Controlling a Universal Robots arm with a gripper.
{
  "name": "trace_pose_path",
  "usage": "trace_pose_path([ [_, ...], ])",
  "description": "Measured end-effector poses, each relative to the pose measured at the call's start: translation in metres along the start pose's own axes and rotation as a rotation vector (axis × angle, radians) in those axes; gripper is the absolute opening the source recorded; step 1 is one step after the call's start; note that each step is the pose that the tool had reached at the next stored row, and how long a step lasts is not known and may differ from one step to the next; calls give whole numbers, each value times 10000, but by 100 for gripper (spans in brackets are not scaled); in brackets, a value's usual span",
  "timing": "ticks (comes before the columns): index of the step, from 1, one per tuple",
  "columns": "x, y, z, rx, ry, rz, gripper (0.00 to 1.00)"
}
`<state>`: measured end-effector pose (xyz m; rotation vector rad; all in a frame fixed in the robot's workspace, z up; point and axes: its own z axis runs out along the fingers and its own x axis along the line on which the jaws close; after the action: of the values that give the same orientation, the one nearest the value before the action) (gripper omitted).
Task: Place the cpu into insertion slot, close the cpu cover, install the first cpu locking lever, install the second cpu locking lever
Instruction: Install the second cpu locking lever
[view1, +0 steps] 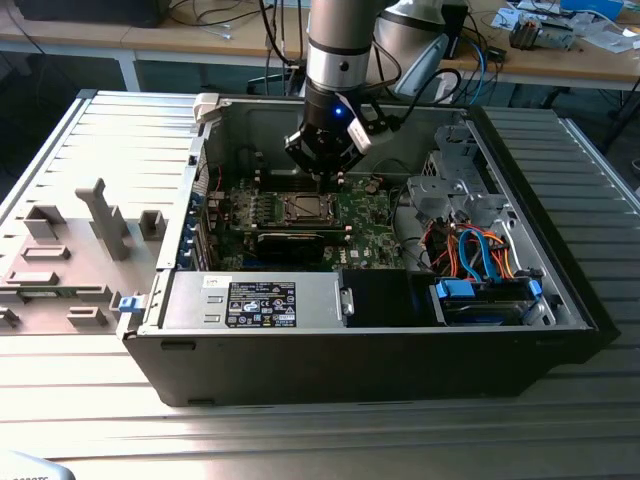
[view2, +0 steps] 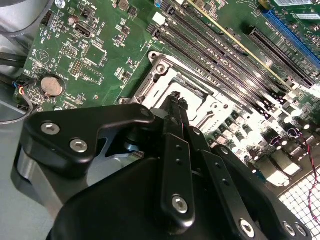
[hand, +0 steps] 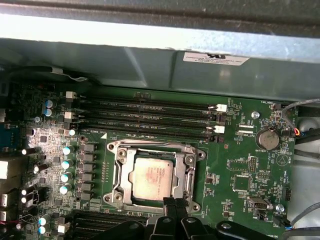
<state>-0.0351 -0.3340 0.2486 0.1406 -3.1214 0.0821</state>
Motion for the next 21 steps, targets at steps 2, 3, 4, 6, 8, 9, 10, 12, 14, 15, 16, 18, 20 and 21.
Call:
trace_pose_path([
  [2, 1, -1, -1, -4, 1, 1, 11],
  [3, 1, -5, -2, -25, 0, -1, 11],
  [4, 2, -21, 1, -122, -11, -1, 11],
  [6, 5, -56, 2, -297, -26, -4, 11],
  [8, 9, -98, 5, -479, -44, -7, 11],
  [9, 12, -135, 7, -619, -56, -9, 11],
  [10, 17, -185, 10, -905, -82, -12, 11],
  [12, 24, -276, 15, -1198, -109, -17, 11],
  [14, 30, -339, 18, -1223, -110, -17, 11],
  [15, 34, -376, 20, -1250, -113, -16, 11],
  [16, 36, -401, 22, -1280, -116, -18, 11],
  [18, 38, -429, 23, -1317, -120, -18, 11],
  [20, 40, -441, 23, -1353, -123, -17, 11],
  [21, 40, -444, 23, -1360, -123, -18, 11],
])
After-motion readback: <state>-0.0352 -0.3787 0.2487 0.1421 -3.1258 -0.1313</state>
